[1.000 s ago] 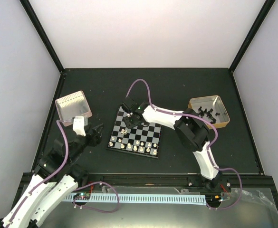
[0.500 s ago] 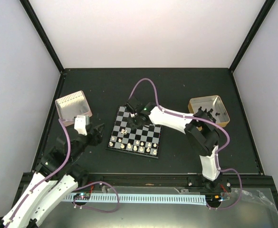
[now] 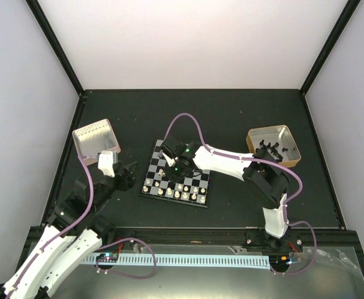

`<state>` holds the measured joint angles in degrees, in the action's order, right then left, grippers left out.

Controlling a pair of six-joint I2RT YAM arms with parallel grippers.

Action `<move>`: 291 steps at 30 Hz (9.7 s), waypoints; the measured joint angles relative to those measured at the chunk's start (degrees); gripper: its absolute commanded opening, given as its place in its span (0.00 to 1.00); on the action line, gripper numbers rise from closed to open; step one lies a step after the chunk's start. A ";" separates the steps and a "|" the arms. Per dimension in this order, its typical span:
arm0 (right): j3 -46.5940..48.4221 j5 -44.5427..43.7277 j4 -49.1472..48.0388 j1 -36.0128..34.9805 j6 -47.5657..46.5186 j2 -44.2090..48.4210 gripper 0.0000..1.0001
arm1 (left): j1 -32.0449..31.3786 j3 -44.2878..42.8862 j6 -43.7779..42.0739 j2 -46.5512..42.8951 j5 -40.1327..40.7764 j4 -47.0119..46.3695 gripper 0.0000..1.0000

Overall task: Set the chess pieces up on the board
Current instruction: Place the chess piece on the chessboard, then pick up the chess piece from the chessboard, then place the chess piece on the chessboard, then pick up the chess piece from the chessboard.

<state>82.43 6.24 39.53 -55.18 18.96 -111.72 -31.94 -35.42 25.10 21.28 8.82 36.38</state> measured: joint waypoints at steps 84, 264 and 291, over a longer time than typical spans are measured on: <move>6.27 -14.19 -1.18 -1.42 5.62 -8.81 0.19 | 0.00 0.04 0.22 2.73 0.00 0.00 0.71; -36.28 -1.07 -39.47 13.44 17.38 25.24 0.49 | -6.23 -9.68 4.22 62.34 0.92 -9.29 0.33; -36.17 5.18 -39.50 13.44 15.93 25.31 0.51 | -4.61 -10.19 0.74 63.98 -5.92 -11.39 0.07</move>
<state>46.26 11.42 0.03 -41.74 34.89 -86.41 -36.56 -45.60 25.85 85.25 2.90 24.99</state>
